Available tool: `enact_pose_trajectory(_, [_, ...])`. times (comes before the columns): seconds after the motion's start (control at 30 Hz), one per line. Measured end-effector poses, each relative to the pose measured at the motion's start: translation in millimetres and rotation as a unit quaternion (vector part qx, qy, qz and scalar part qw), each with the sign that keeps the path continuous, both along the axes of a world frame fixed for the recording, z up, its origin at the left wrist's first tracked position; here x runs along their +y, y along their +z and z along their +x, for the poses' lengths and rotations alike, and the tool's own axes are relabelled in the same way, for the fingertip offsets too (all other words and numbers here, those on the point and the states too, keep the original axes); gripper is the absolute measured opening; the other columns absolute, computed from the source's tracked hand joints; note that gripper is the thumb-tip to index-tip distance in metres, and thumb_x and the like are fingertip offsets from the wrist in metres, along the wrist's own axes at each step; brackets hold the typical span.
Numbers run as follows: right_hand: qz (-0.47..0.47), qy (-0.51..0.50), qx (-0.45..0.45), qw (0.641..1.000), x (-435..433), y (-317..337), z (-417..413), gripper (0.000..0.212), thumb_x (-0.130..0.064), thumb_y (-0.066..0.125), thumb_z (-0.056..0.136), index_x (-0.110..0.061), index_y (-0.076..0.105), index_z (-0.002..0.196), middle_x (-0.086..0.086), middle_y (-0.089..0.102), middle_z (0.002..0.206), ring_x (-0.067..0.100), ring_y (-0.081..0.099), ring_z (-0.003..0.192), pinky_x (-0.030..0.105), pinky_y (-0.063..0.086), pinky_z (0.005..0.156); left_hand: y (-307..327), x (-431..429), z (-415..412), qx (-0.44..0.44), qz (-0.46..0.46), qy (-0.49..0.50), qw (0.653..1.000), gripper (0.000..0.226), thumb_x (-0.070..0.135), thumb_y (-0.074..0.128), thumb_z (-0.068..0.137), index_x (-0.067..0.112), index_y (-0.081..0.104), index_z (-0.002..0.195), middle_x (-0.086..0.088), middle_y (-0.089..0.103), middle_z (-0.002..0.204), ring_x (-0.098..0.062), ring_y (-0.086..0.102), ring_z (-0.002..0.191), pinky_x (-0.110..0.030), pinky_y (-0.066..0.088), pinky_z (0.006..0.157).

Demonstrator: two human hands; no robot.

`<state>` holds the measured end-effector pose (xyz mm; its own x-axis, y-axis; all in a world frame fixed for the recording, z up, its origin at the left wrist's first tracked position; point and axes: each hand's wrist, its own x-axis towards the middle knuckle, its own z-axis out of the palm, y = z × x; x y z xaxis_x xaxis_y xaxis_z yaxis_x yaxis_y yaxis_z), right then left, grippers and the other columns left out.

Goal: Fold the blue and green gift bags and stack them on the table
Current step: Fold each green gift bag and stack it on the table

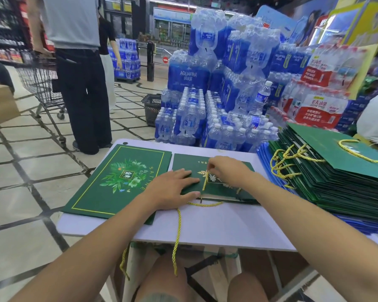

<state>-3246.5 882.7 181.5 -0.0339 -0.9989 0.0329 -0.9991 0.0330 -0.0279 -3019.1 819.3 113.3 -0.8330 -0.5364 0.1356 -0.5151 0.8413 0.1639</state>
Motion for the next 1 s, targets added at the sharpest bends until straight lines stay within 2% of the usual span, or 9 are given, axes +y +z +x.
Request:
enact_pose_trajectory(0.1, [-0.035, 0.005, -0.04, 0.999, -11.8, 7.1, -10.4, 0.012, -0.021, 0.052, 0.104, -0.02, 0.061, 0.111, 0.001, 0.069, 0.108, 0.02, 0.059, 0.091, 0.035, 0.045, 0.075, 0.9, 1.5, 1.4, -0.002, -0.001, 0.0, 1.0, 0.071, 0.081, 0.032, 0.093, 0.045, 0.037, 0.155, 0.006, 0.031, 0.167, -0.018, 0.026, 0.154, -0.041, 0.026, 0.124])
enact_pose_trajectory(0.4, [-0.049, 0.022, -0.072, 0.996, -23.0, -4.2, -21.4, 0.013, -0.017, 0.059, 0.099, -0.017, 0.07, 0.105, 0.0, 0.071, 0.105, 0.02, 0.063, 0.096, 0.031, 0.046, 0.078, 1.0, -2.8, 1.0, 0.008, 0.019, -0.004, 1.0, 0.071, 0.078, 0.047, 0.09, 0.048, 0.038, 0.154, 0.01, 0.031, 0.166, -0.016, 0.027, 0.154, -0.039, 0.028, 0.123])
enact_pose_trajectory(0.5, [-0.054, 0.037, -0.085, 0.994, -13.2, 1.0, -14.4, 0.017, -0.027, 0.064, 0.099, -0.02, 0.071, 0.113, -0.003, 0.069, 0.112, 0.006, 0.056, 0.086, 0.024, 0.04, 0.077, 15.9, -3.0, 0.7, -0.024, 0.024, -0.022, 0.999, 0.068, 0.074, 0.051, 0.093, 0.043, 0.042, 0.153, 0.012, 0.034, 0.164, -0.012, 0.03, 0.151, -0.036, 0.033, 0.119])
enact_pose_trajectory(0.6, [-0.022, 0.062, -0.122, 0.99, 13.4, 11.2, -2.6, 0.034, -0.05, 0.066, 0.094, -0.028, 0.068, 0.121, -0.015, 0.066, 0.115, -0.008, 0.053, 0.082, 0.019, 0.041, 0.075, 32.9, 1.2, -3.9, -0.04, -0.05, -0.042, 0.997, 0.052, 0.067, 0.045, 0.099, 0.04, 0.054, 0.142, 0.016, 0.056, 0.144, -0.012, 0.053, 0.132, -0.035, 0.05, 0.098])
enact_pose_trajectory(0.67, [0.001, 0.075, -0.052, 0.996, 34.3, 14.3, 1.7, 0.048, -0.064, 0.063, 0.088, -0.038, 0.062, 0.129, -0.02, 0.063, 0.118, -0.002, 0.057, 0.095, 0.027, 0.047, 0.082, 45.7, 3.5, -8.4, -0.038, -0.108, -0.029, 0.993, 0.043, 0.063, 0.039, 0.103, 0.041, 0.06, 0.132, 0.016, 0.066, 0.128, -0.015, 0.063, 0.117, -0.033, 0.051, 0.082])
enact_pose_trajectory(0.73, [0.0, 0.084, 0.072, 0.994, 47.2, 15.8, 1.4, 0.047, -0.057, 0.059, 0.09, -0.042, 0.055, 0.135, -0.017, 0.061, 0.122, 0.011, 0.058, 0.111, 0.035, 0.051, 0.084, 58.4, 2.3, -13.3, -0.035, -0.168, -0.009, 0.985, 0.042, 0.061, 0.033, 0.105, 0.042, 0.064, 0.125, 0.013, 0.071, 0.12, -0.017, 0.067, 0.108, -0.033, 0.051, 0.077])
enact_pose_trajectory(0.8, [-0.044, 0.078, 0.142, 0.986, 51.2, 24.6, -1.1, 0.038, -0.039, 0.05, 0.096, -0.043, 0.056, 0.133, -0.012, 0.064, 0.12, 0.019, 0.06, 0.113, 0.037, 0.052, 0.076, 73.5, -0.2, -17.6, 0.011, -0.233, -0.017, 0.972, 0.048, 0.06, 0.029, 0.105, 0.039, 0.07, 0.118, 0.009, 0.075, 0.109, -0.021, 0.07, 0.099, -0.035, 0.051, 0.076])
enact_pose_trajectory(0.87, [-0.1, 0.053, 0.165, 0.98, 49.7, 41.5, -2.2, 0.029, -0.031, 0.043, 0.099, -0.037, 0.061, 0.12, -0.009, 0.067, 0.109, 0.022, 0.063, 0.106, 0.035, 0.049, 0.068, 86.7, -3.7, -17.9, 0.137, -0.266, -0.033, 0.954, 0.044, 0.055, 0.038, 0.102, 0.032, 0.073, 0.116, 0.006, 0.075, 0.109, -0.022, 0.069, 0.104, -0.039, 0.052, 0.081])
enact_pose_trajectory(1.0, [-0.166, -0.028, 0.062, 0.984, 46.0, 100.4, -1.1, 0.018, -0.033, 0.048, 0.1, -0.022, 0.063, 0.098, 0.003, 0.068, 0.094, 0.032, 0.063, 0.091, 0.036, 0.041, 0.065, 113.6, -3.8, -11.5, 0.377, -0.249, 0.078, 0.889, 0.061, 0.038, 0.064, 0.096, 0.016, 0.046, 0.149, -0.006, 0.046, 0.154, -0.027, 0.046, 0.138, -0.039, 0.038, 0.113])
